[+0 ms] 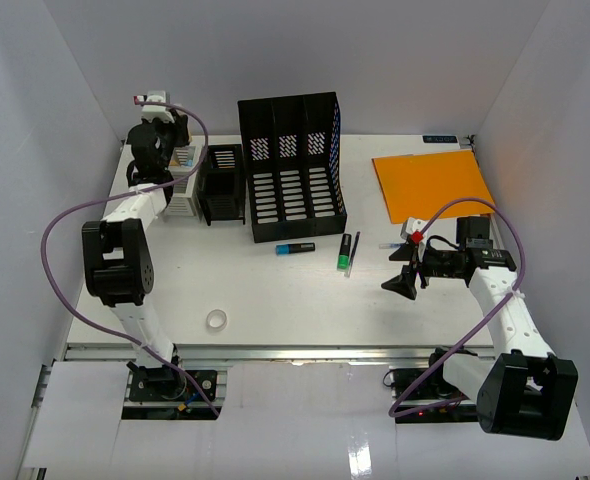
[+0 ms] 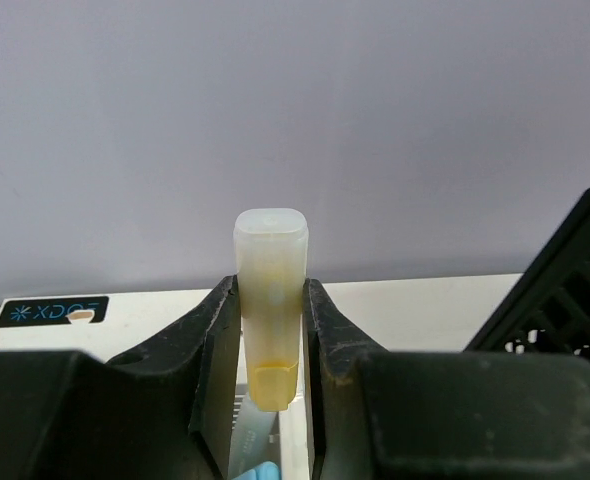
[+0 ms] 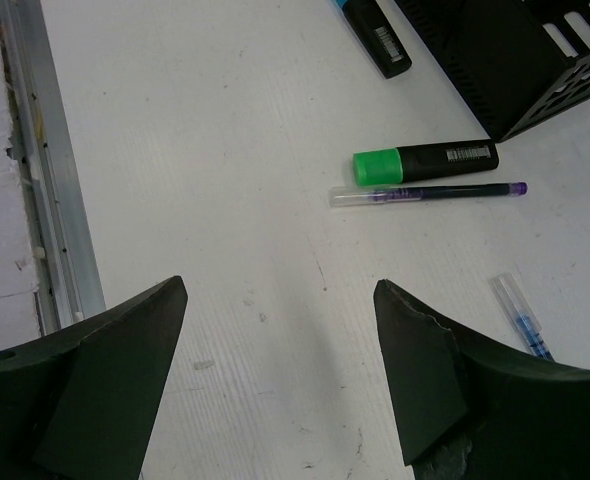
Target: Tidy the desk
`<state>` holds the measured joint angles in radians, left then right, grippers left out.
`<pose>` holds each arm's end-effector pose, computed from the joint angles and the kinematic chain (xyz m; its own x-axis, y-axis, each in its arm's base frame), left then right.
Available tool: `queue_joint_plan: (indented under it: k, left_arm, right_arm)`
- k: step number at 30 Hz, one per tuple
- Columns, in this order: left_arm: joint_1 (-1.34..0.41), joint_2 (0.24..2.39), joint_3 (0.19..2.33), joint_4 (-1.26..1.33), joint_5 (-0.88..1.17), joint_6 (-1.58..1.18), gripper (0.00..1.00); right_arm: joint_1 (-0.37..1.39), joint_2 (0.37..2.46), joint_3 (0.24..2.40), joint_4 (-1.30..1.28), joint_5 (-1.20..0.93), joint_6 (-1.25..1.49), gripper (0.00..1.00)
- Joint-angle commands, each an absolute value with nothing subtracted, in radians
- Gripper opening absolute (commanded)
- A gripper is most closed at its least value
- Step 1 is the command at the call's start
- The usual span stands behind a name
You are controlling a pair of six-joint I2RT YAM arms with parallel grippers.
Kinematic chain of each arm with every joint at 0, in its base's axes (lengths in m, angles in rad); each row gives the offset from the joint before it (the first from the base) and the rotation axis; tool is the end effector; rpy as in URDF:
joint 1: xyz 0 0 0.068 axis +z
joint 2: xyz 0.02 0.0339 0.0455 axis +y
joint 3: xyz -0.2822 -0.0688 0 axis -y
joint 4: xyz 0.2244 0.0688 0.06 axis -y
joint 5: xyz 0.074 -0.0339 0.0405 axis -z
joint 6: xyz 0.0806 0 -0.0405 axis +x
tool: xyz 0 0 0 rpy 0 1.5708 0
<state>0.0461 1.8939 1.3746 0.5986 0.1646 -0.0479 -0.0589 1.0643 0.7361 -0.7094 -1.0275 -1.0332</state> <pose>0.4873 0.0093 0.3340 0.0734 -0.0439 -0.9963 0.1214 0.9920 -0.0348 0.1774 0.0587 0.2451 -0.0933 -0.4393 -0.8935 -0.9453 0.3209 -0.0591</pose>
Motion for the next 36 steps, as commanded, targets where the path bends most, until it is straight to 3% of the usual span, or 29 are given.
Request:
queue_joint_plan:
  k: [1,14,27,31,36]
  left_arm:
    - [0.061,1.905,1.409,0.638,0.128,-0.003,0.00]
    - [0.098,1.976,1.435,0.623,0.129,0.022,0.01]
    - [0.098,1.958,1.346,0.636,0.131,-0.006,0.17]
    - [0.097,1.927,1.322,0.617,0.139,-0.047,0.32]
    - [0.098,1.874,1.307,0.554,0.137,-0.095,0.70]
  right_arm:
    - [-0.063,1.071,0.744,-0.729,-1.053,-1.054,0.82]
    - [-0.063,1.081,0.744,-0.729,-1.051,-1.052,0.82]
    - [-0.062,1.088,0.744,-0.727,-1.046,-1.050,0.82]
    - [-0.064,1.085,0.744,-0.726,-1.044,-1.048,0.82]
    - [-0.072,1.080,0.743,-0.725,-1.041,-1.046,0.82]
